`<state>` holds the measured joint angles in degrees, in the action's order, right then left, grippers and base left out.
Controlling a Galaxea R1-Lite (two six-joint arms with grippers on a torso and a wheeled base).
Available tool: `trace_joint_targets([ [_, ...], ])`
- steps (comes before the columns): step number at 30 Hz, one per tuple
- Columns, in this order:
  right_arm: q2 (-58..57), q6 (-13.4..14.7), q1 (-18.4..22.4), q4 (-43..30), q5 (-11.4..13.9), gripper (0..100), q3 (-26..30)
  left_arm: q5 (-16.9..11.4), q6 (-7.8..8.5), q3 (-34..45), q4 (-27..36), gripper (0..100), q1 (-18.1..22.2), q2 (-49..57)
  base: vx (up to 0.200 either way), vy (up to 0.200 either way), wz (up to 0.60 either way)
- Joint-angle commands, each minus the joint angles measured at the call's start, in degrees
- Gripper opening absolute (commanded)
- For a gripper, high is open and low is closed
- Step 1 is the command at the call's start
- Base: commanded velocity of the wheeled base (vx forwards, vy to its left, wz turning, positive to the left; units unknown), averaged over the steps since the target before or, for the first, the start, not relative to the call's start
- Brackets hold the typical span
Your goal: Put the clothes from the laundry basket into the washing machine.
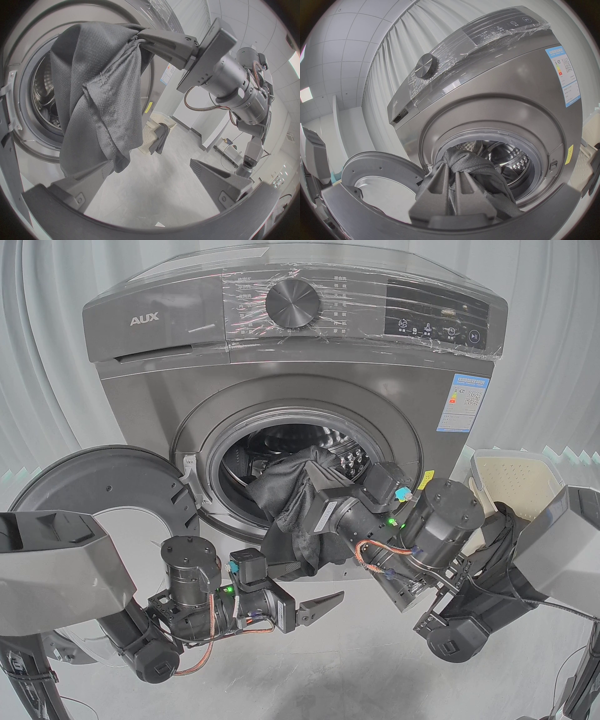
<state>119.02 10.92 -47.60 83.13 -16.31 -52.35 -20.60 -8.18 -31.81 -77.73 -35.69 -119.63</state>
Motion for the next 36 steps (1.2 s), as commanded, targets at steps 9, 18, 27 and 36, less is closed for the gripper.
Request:
trace_joint_targets([
  [9, 0.4, 0.0, -0.1, 0.4, -0.2, 0, 0.1, 3.0, -1.22, -2.9, -1.6, 100, -0.2, -3.4, 0.000, 0.000, 0.00],
  [18, 0.3, 0.0, 0.4, 0.5, -0.2, 0, 0.1, 5.1, -0.96, -2.6, -1.9, 100, 0.6, -4.1, 0.000, 0.000, 0.00],
  [27, 0.3, 0.0, 0.5, 0.5, -0.3, 0, 0.1, 5.3, -0.87, -3.4, -1.8, 100, 1.3, -4.6, 0.000, 0.000, 0.00],
  [36, 0.4, -0.1, 0.4, 0.5, -0.3, 0, -0.3, 5.9, -0.96, -5.3, -1.8, 100, 1.2, -4.7, 0.000, 0.000, 0.00],
])
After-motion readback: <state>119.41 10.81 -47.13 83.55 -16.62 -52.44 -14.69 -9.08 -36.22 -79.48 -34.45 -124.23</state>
